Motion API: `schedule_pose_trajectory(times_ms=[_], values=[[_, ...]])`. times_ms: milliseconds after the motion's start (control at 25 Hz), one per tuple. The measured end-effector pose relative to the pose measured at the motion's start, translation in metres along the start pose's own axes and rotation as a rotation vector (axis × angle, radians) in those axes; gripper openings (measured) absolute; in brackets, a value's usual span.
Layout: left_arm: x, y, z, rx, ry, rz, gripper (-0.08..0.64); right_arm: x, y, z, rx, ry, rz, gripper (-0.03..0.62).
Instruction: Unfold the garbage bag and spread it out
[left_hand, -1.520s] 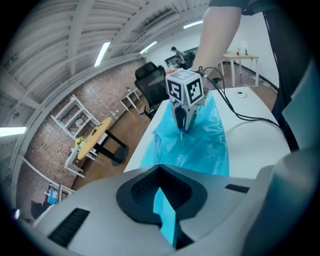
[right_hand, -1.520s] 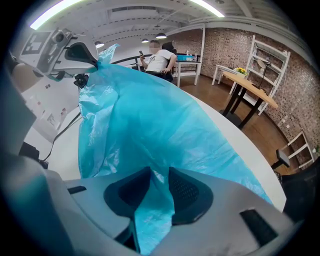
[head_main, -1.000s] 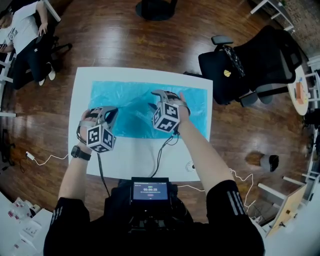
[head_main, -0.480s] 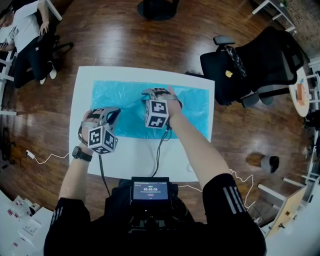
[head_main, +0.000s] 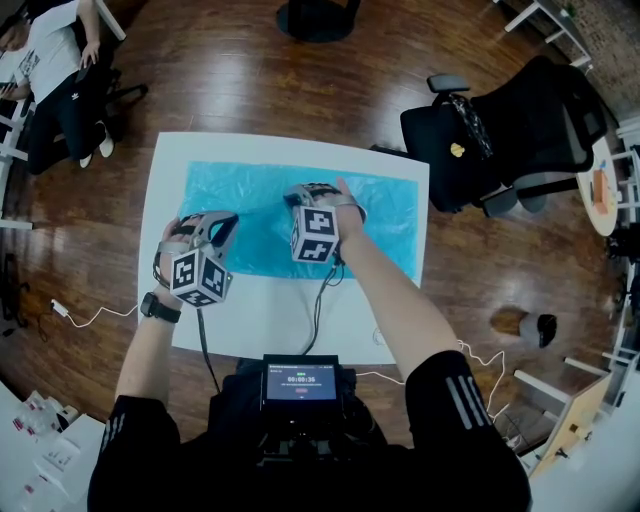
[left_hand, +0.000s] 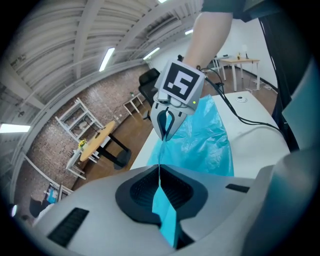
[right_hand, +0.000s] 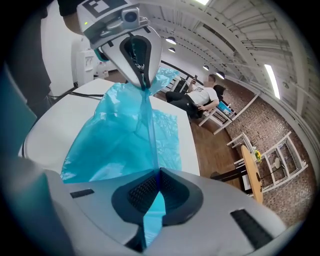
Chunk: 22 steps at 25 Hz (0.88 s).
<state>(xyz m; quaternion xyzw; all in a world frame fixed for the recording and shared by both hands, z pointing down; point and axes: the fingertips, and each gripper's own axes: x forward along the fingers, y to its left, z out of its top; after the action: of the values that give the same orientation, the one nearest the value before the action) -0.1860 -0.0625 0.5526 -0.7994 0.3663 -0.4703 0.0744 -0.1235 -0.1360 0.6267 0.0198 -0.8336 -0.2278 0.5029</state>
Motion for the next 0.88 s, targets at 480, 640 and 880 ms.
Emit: schedule_pose_trajectory(times_ms=[480,640,880], values=[[-0.068,0.099,-0.031,-0.128,-0.039,0.098,0.016,-0.023,-0.003,0.004,0.012,-0.034,-0.040,0.018],[-0.076,0.138,-0.041,-0.171,-0.040,0.126,0.016,-0.033,-0.003,0.003,0.008,-0.037,-0.059,0.018],[-0.049,0.166,-0.058,-0.243,-0.030,0.009,0.015,-0.044,-0.003,0.005,0.017,-0.042,-0.076,0.018]])
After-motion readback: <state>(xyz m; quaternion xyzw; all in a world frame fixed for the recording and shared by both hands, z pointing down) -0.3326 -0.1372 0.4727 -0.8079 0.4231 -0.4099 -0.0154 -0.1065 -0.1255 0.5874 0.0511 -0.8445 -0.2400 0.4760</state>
